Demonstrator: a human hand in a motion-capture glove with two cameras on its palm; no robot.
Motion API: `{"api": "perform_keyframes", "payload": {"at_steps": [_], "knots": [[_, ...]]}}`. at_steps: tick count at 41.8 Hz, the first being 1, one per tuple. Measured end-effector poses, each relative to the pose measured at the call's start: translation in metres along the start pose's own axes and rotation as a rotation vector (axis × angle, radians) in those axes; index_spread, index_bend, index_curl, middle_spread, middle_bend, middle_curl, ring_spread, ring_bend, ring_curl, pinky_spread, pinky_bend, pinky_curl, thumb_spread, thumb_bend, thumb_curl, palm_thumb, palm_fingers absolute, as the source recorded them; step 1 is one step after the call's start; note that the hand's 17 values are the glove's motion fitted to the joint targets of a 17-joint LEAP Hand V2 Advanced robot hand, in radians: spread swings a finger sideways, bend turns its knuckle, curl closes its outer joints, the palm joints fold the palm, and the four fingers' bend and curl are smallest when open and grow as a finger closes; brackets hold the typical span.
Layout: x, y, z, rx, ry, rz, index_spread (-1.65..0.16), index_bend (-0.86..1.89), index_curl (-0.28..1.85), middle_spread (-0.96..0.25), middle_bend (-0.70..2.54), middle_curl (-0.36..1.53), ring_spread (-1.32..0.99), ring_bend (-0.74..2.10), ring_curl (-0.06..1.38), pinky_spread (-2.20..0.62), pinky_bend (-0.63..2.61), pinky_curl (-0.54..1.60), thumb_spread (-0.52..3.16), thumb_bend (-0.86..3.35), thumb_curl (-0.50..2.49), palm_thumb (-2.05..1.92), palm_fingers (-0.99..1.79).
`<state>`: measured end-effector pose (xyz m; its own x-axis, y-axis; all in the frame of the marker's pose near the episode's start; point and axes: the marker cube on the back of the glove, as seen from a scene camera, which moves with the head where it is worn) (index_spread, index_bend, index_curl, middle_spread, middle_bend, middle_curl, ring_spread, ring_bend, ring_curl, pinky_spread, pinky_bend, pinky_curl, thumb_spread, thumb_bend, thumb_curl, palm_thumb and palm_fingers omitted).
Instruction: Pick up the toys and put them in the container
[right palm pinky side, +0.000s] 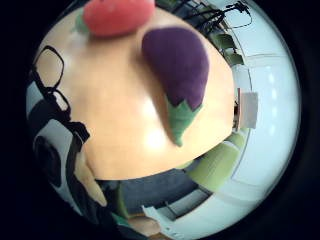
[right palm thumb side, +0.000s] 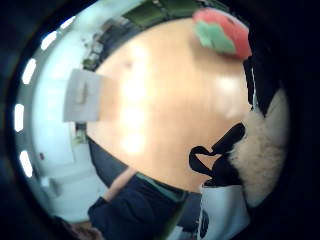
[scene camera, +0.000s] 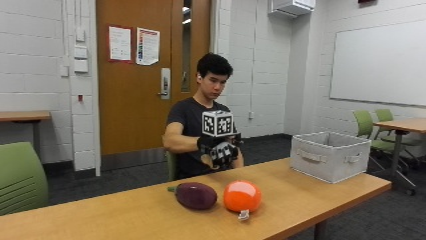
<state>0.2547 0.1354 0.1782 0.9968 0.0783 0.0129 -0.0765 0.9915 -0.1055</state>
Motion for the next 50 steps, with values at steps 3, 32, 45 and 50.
{"api": "perform_keyframes", "payload": {"at_steps": [3, 32, 45, 50], "knots": [[-0.012, -0.020, -0.041, 0.046, -0.011, -0.004, -0.49, 0.17, 0.53, -0.39, 0.76, 0.55, -0.48, 1.00, 0.51, -0.48, 0.81, 0.40, 0.85, 0.27, 0.53, 0.66, 1.15], [-0.408, -0.114, -0.238, 0.304, -0.143, -0.583, -0.64, 0.15, 0.87, -0.40, 0.81, 0.67, -0.45, 1.08, 0.54, -0.48, 0.88, 0.41, 0.73, 0.26, 0.79, 0.62, 1.05], [-0.467, -0.173, -0.211, 0.297, -0.079, -0.694, -0.68, 0.13, 1.03, -0.40, 0.81, 0.71, -0.45, 1.11, 0.54, -0.48, 0.91, 0.41, 0.73, 0.25, 0.89, 0.60, 1.02], [-0.484, -0.170, -0.198, 0.240, -0.116, -0.667, -0.68, 0.11, 1.07, -0.41, 0.81, 0.72, -0.45, 1.11, 0.54, -0.47, 0.92, 0.41, 0.73, 0.24, 0.93, 0.58, 0.97]]}}
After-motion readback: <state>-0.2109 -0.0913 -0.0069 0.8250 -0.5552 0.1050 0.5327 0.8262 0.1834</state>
